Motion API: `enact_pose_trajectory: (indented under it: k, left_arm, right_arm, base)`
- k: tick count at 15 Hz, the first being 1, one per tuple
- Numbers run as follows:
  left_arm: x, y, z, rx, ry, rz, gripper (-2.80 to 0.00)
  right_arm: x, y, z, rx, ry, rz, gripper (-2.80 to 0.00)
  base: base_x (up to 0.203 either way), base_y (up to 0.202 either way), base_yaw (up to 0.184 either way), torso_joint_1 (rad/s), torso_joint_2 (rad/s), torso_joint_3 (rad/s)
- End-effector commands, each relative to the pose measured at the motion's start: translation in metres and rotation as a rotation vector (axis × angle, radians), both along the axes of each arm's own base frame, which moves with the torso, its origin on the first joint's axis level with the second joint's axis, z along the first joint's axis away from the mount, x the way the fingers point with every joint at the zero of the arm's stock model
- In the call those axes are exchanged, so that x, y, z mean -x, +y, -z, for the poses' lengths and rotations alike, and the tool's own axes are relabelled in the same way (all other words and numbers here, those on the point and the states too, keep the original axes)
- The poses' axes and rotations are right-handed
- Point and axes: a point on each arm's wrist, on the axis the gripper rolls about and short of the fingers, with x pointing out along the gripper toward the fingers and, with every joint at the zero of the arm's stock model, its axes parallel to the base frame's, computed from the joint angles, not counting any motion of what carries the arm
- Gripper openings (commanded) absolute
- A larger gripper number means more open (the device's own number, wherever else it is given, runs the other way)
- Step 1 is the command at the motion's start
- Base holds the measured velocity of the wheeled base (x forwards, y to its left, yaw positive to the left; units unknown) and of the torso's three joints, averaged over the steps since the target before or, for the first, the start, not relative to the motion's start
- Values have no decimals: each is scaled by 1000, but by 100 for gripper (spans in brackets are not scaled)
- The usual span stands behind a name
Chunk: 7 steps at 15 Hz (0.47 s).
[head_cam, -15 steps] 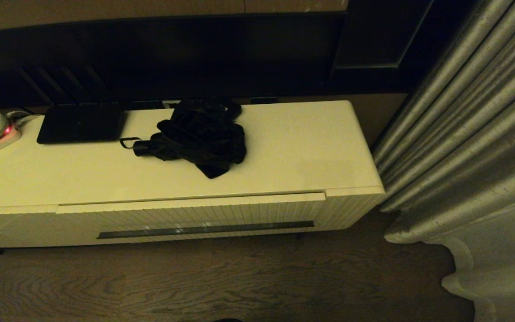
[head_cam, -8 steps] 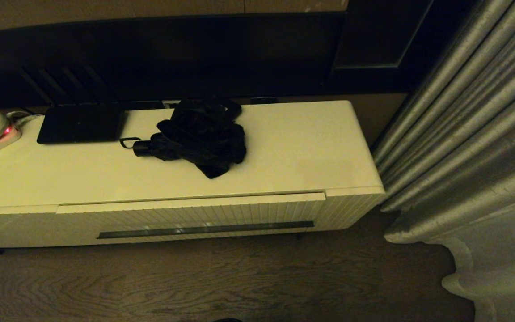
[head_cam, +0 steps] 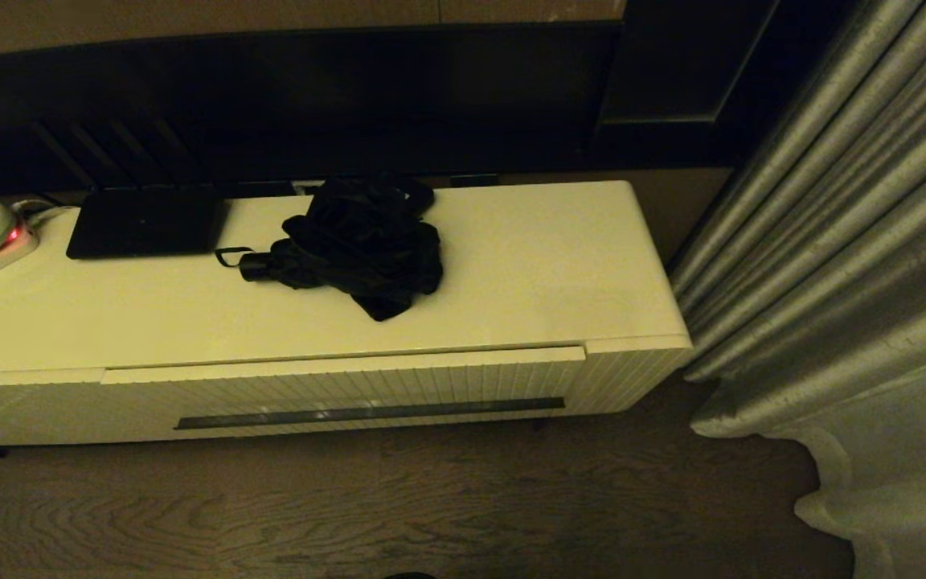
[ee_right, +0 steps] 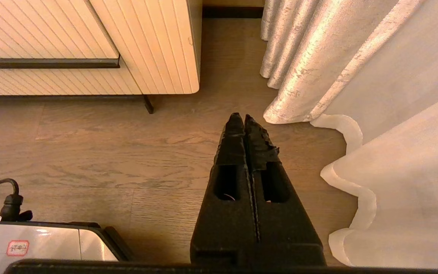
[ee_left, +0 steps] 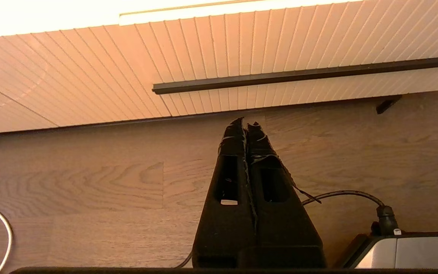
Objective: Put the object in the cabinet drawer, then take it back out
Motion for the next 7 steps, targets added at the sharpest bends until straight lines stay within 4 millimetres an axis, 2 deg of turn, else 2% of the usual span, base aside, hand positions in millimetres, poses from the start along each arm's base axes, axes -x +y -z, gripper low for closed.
enact_pose_trajectory:
  k: [1, 7]
  left_arm:
    - [0, 0, 0, -1, 2, 0, -280]
    - [0, 0, 0, -1, 2, 0, -280]
  right_arm:
    - [0, 0, 0, 1, 0, -1, -280]
    - [0, 0, 0, -2, 1, 1, -280]
  base:
    - [0, 0, 0, 0, 0, 0]
    - [0, 0, 0, 0, 0, 0]
